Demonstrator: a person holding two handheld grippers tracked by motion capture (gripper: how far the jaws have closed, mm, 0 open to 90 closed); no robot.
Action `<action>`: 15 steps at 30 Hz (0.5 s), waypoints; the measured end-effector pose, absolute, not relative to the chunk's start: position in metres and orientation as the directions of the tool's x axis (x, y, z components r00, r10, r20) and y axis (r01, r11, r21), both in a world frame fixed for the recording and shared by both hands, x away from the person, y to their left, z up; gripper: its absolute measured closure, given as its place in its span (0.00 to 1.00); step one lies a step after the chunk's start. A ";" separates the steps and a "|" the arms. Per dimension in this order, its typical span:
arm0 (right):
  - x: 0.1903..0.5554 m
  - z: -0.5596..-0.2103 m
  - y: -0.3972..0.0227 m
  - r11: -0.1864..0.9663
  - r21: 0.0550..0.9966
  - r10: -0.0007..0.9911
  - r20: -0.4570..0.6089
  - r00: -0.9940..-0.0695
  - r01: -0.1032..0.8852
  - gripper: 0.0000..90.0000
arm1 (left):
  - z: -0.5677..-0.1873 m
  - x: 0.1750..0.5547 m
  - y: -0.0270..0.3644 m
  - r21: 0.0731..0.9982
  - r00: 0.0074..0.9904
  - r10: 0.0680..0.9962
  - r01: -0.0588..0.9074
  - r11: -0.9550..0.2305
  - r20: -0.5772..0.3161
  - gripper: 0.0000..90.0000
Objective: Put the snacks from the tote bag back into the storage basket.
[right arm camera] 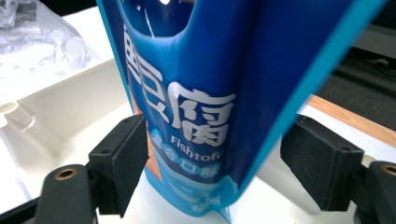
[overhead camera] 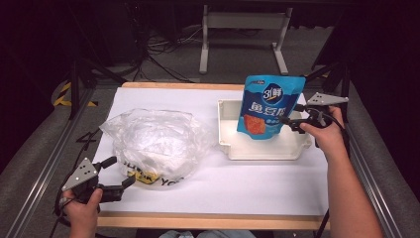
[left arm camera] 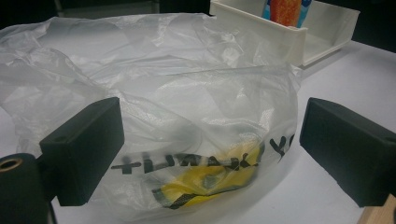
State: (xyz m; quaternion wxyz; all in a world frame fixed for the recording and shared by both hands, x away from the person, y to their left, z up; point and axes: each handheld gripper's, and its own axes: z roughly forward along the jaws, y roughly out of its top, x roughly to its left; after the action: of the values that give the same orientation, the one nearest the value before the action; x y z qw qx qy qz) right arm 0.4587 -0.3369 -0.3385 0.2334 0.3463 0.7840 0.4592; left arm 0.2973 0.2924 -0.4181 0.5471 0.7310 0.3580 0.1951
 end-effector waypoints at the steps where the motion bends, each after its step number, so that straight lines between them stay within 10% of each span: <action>1: 0.453 -0.336 -0.340 0.334 0.885 0.766 -0.055 -0.641 0.324 0.26 | -0.418 0.297 0.292 0.939 0.666 0.738 0.310 -0.147 -0.104 0.08; 15: 0.402 -0.315 -0.346 0.291 0.919 0.763 -0.057 -0.643 0.264 0.24 | -0.418 0.296 0.292 0.938 0.661 0.744 0.313 -0.152 -0.100 0.08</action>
State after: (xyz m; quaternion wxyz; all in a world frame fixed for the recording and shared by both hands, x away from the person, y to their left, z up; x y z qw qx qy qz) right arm 0.4018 -0.3461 -0.3146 0.2545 0.3370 0.7622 0.4906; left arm 0.2964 0.2923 -0.4178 0.5422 0.7325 0.3606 0.1986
